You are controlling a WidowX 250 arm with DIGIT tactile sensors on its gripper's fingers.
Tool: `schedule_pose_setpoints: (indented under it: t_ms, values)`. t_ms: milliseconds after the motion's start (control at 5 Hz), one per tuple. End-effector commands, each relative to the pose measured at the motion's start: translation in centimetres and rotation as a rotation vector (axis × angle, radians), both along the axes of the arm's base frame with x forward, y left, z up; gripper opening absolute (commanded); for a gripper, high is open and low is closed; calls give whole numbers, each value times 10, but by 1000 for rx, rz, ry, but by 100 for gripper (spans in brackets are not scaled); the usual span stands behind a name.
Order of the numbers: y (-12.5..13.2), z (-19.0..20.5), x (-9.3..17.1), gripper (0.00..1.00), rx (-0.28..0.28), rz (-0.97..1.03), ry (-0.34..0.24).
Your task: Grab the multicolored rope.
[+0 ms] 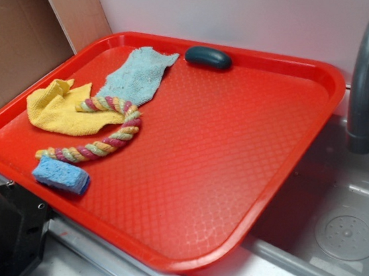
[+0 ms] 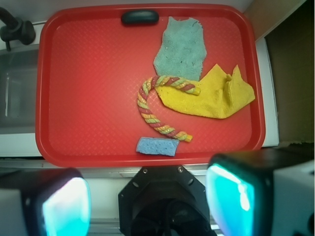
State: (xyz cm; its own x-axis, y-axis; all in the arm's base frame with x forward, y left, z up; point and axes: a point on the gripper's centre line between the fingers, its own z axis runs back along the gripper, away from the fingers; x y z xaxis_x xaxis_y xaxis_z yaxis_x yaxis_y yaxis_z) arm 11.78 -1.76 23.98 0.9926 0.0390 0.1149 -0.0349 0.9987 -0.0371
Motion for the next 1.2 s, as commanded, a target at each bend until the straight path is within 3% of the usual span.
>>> schedule_pose_setpoints:
  t_ms: [0,200,600,800,1000]
  values:
    - [14,-69,52,100,3,333,-15]
    - [20,-92,65,100,-71,290,44]
    - [20,-92,65,100,-71,290,44]
    - [22,-138,86,100,4,507,66]
    - [17,-178,98,100,-26,624,45]
